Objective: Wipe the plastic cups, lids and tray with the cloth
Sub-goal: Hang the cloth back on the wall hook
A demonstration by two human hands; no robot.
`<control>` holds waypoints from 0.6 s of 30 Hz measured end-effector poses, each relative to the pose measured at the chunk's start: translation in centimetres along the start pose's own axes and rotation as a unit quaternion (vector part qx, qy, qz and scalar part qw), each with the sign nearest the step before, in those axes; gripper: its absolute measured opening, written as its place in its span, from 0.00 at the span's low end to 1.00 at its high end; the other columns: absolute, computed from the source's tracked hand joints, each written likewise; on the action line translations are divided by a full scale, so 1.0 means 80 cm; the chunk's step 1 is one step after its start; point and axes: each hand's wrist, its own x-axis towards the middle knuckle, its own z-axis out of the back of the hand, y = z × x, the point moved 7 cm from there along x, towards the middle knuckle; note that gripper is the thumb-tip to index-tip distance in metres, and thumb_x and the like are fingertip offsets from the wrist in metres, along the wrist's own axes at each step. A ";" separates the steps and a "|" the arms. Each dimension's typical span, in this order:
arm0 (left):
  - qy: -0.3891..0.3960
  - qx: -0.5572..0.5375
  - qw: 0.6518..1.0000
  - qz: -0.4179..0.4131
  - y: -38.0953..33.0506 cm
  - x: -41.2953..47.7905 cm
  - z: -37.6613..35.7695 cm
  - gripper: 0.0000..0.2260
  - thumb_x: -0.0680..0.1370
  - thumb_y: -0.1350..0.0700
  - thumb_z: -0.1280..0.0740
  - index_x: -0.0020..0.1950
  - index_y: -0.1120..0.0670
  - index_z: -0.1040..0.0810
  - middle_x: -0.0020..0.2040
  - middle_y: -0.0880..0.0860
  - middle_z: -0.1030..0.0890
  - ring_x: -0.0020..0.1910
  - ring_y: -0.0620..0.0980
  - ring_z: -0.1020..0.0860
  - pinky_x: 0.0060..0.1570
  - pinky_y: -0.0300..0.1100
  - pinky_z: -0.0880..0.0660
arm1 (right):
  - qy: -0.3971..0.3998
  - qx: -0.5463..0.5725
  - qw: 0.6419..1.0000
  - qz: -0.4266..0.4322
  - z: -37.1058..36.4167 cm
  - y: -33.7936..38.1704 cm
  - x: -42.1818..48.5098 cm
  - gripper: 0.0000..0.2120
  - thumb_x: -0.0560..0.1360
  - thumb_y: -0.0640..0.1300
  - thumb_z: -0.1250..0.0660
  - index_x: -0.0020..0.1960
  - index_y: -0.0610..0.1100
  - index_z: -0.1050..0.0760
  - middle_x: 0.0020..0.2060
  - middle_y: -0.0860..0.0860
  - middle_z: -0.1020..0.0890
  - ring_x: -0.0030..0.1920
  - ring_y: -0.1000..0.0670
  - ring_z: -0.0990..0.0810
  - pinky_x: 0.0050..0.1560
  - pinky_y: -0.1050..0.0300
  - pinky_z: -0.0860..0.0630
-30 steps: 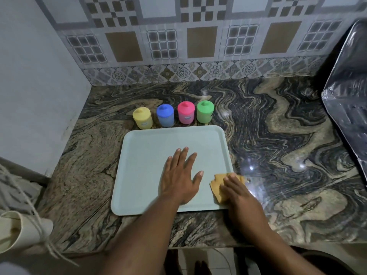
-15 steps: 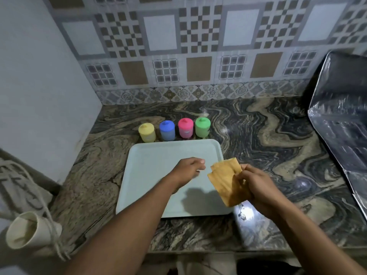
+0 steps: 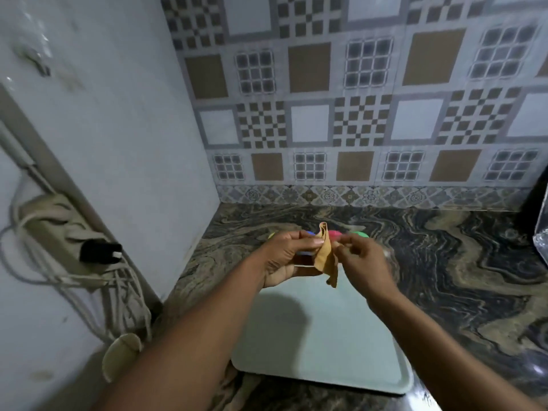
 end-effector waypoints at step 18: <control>-0.203 -0.003 0.972 -0.116 -0.128 -0.047 0.204 0.06 0.80 0.54 0.31 0.47 0.56 0.21 0.43 0.59 0.17 0.43 0.58 0.18 0.52 0.60 0.19 | 0.168 0.212 0.963 0.006 -0.193 0.112 0.065 0.17 0.82 0.49 0.38 0.53 0.34 0.22 0.45 0.37 0.15 0.46 0.39 0.15 0.43 0.49 0.18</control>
